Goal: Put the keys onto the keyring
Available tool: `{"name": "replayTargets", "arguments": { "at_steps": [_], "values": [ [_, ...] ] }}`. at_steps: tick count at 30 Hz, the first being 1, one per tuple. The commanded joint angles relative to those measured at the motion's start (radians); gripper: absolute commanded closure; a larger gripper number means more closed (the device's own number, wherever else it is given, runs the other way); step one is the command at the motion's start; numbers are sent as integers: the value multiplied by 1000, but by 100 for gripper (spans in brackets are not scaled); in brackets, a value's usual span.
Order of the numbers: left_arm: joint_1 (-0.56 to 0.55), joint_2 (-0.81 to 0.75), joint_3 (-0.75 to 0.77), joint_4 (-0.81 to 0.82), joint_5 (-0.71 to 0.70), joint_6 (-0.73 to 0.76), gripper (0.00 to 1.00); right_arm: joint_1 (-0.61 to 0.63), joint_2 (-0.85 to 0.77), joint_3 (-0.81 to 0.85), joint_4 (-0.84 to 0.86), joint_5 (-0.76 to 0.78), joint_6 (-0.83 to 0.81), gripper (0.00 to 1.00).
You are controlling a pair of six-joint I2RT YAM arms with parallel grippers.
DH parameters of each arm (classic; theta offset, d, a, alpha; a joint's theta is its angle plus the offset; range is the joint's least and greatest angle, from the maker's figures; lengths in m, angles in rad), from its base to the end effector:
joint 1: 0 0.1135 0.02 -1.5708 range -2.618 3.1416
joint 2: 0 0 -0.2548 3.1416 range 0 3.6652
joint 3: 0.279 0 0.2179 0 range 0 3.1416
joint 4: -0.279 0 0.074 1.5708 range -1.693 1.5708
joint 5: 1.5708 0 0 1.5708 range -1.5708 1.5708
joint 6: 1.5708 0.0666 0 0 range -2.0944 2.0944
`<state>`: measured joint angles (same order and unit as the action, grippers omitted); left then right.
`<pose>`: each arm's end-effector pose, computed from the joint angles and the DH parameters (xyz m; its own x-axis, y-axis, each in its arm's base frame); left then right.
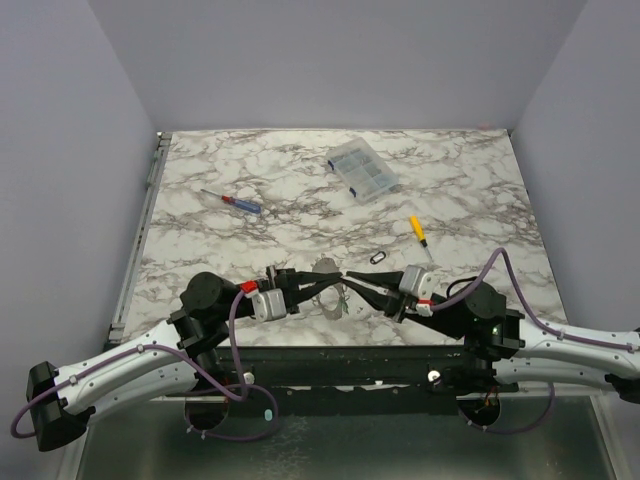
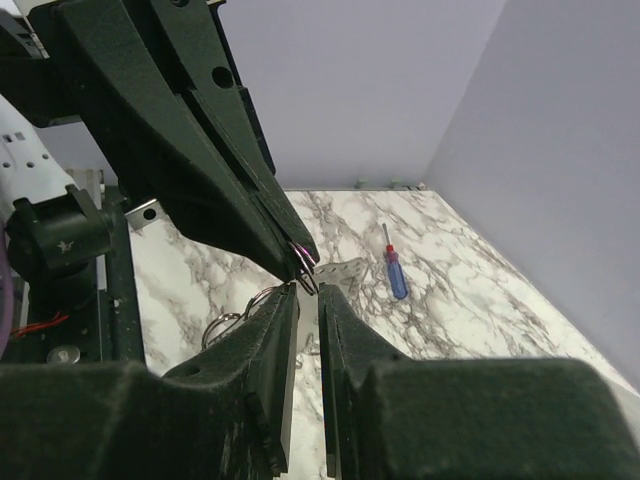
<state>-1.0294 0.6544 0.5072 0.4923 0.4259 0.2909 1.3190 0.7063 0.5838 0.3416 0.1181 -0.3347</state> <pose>0.0592 -0.1518 0.3428 0.4483 -0.2387 -0.8614 0.8896 0.2135 0.4038 0.0520 0.1706 0.3433 0.3576 0.0810 -0.9303 -0.8635 0.4080 -0.2964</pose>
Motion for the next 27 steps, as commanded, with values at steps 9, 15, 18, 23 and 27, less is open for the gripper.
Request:
{"name": "replayTargets", "arguments": {
  "at_steps": [9, 15, 18, 23, 27],
  "values": [
    [-3, -9, -12, 52, 95, -29, 100, 3, 11, 63, -60, -137, -1, 78],
    [-3, -8, -19, 67, 100, -40, 100, 2, 35, 65, -34, -123, -13, 86],
    [-3, -6, -23, 68, 99, -43, 100, 2, 50, 70, -25, -123, -25, 93],
    [-3, -14, -35, 46, 54, -25, 98, 2, 51, 77, -23, -57, -43, 99],
    [-3, -29, -18, -68, -9, 40, 67, 2, 33, 88, -78, -19, -86, 99]
  ]
}}
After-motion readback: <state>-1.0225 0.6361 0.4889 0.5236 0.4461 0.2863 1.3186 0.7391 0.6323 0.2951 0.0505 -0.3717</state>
